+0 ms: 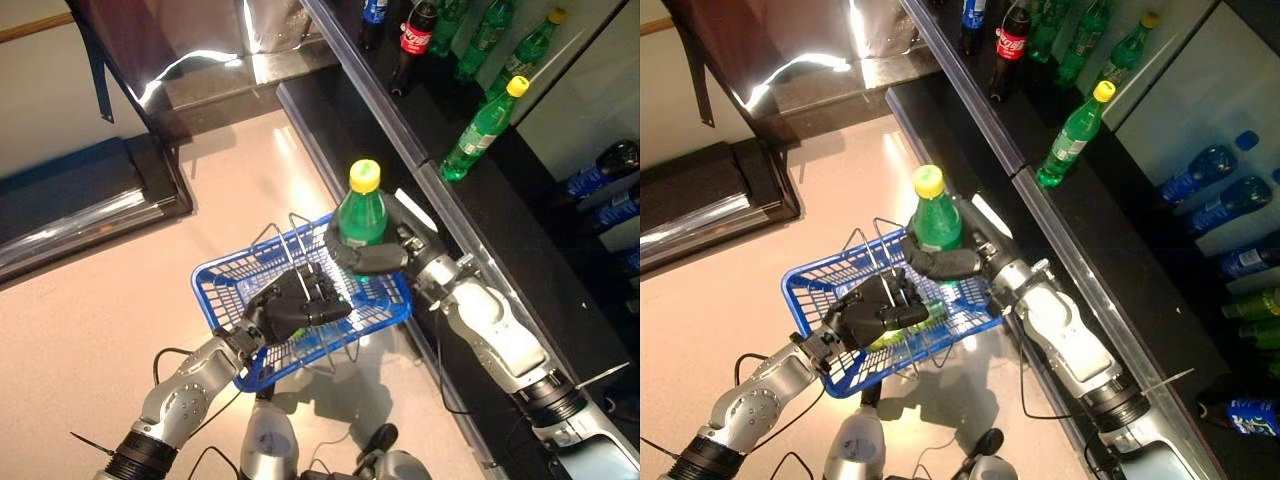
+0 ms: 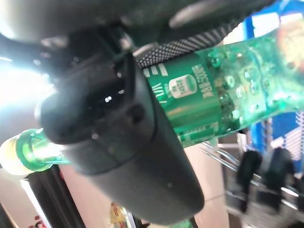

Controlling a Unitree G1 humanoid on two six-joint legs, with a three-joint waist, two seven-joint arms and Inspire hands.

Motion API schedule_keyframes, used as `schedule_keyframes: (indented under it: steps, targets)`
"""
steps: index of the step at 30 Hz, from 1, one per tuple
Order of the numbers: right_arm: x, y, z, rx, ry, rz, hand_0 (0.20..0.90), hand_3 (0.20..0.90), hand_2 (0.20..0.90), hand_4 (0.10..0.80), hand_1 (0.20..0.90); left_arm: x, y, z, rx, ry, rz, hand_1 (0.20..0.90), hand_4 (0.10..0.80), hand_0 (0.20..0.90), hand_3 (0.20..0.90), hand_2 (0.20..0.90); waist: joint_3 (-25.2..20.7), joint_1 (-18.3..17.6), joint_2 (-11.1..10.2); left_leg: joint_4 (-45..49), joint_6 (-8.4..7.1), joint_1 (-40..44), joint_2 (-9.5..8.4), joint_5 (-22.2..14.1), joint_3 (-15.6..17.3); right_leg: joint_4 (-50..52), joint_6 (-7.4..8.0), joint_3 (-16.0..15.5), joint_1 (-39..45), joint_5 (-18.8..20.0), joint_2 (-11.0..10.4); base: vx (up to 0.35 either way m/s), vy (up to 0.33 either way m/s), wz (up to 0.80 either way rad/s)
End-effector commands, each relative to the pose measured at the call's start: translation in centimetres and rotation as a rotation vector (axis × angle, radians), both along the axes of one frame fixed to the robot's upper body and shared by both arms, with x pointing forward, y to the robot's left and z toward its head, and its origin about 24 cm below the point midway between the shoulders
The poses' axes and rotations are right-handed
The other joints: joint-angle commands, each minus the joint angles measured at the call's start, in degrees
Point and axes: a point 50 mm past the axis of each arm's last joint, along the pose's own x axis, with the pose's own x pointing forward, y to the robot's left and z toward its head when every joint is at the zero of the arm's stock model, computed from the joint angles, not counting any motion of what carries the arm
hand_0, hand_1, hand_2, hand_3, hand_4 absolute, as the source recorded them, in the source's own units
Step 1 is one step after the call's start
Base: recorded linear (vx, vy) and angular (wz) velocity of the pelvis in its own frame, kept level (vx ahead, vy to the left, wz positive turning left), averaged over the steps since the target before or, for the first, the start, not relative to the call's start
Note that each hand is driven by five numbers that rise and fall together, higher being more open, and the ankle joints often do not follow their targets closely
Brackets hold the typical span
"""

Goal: Pick up the drink and place into the basket.

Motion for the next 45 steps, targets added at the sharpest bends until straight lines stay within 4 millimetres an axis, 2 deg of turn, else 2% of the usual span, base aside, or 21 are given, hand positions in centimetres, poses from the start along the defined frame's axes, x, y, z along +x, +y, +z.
schedule_keyframes:
  steps: [1,9,23,27,34,45]
  targets:
    - [-0.9,1.9,-1.0,0.173,0.014,0.072,0.300,0.200,0.300,0.100,0.300,-2.8,-5.3,11.2,-0.472,-0.569,-0.399,0.300,0.100,0.300,0.200,0.300,-20.5,1.0,-0.3,-0.9,1.10,-1.0,-0.52,-0.2,-0.8,-0.2,1.66,1.6,0.1,-2.2,-0.5,0.000,0.000,0.00]
    - [-0.7,2.2,-3.1,0.114,0.093,0.064,0.300,0.200,0.300,0.100,0.300,-3.4,-5.6,11.6,-0.475,-0.608,-0.453,0.300,0.100,0.300,0.200,0.300,-20.5,1.9,-0.4,-0.9,0.97,-1.4,-0.69,-0.1,-1.8,-0.2,1.75,1.2,0.3,-2.2,-0.6,0.000,0.000,0.00]
    - [0.2,2.1,-6.6,-0.173,0.103,-0.040,0.300,0.200,0.300,0.100,0.300,-4.0,-6.2,12.3,-0.489,-0.650,-0.526,0.300,0.100,0.300,0.200,0.300,-20.8,3.5,-0.3,-0.9,0.81,-1.6,-0.82,0.0,-3.2,-0.2,1.61,0.6,0.9,-2.5,-0.5,0.000,0.000,0.00]
    - [0.7,2.0,-7.2,-0.243,0.096,-0.063,0.300,0.200,0.300,0.100,0.300,-4.2,-6.5,12.5,-0.492,-0.649,-0.556,0.300,0.100,0.300,0.200,0.300,-20.8,4.0,-0.3,-0.9,0.79,-1.7,-0.92,0.0,-3.6,-0.2,1.63,0.5,1.0,-2.4,-0.4,0.007,-0.010,0.04]
    - [1.2,2.2,-7.3,-0.270,0.105,-0.087,0.300,0.200,0.300,0.100,0.300,-4.3,-7.0,12.5,-0.489,-0.648,-0.585,0.300,0.100,0.300,0.200,0.300,-21.0,4.6,-0.3,-0.9,0.75,-2.0,-0.97,0.1,-4.2,-0.2,1.64,0.3,1.0,-2.5,-0.3,0.005,-0.009,0.08]
    - [1.2,2.4,-8.2,-0.373,0.077,-0.092,0.300,0.200,0.300,0.100,0.300,-4.7,-7.3,12.5,-0.489,-0.654,-0.628,0.300,0.100,0.300,0.200,0.300,-21.3,4.9,-0.2,-0.9,0.81,-2.0,-1.07,0.2,-4.6,-0.2,1.61,0.1,1.2,-2.5,-0.4,0.000,0.000,0.00]
